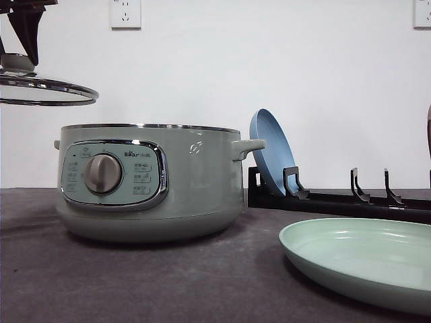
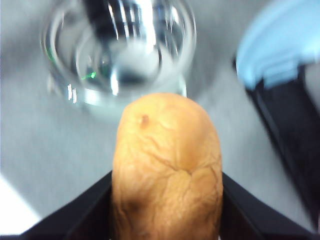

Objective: Transfer potato from steamer to green plate

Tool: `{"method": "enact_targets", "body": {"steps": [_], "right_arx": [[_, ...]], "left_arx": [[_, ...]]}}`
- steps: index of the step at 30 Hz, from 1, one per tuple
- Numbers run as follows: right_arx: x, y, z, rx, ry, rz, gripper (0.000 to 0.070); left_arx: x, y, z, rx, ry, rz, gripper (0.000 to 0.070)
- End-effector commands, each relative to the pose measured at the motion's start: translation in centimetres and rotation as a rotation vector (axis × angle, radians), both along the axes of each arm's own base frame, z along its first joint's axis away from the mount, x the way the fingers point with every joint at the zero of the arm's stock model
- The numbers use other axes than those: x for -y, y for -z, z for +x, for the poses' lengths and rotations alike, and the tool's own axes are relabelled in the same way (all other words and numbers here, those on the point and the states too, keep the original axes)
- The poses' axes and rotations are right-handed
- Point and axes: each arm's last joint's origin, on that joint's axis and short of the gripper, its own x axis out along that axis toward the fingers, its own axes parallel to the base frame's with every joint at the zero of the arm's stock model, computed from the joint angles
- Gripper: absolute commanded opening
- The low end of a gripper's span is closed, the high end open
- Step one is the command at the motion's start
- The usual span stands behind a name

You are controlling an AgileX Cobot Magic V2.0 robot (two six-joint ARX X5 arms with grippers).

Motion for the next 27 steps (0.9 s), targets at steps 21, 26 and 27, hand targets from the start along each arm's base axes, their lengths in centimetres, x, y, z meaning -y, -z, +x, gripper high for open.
{"method": "enact_targets", "body": {"steps": [21,26,27], "right_arx": [[1.4,22.3,-2.3,-0.196,0.346,0.15,0.0224],[1.0,24.1,-1.1,-0.212,0.363,0.136,0.0224],[0.9,24.3,-0.9,-0.216,0.362,0.132,0.0224]], "left_arx": [[1.4,-1.1,0.1,0.057,0.043,-0.005,0.0001],[1.9,-1.2,0.1,0.06,0.057,-0.005,0.0],[1.9,-1.2,0.1,0.061,0.058,-0.005,0.0]]}}
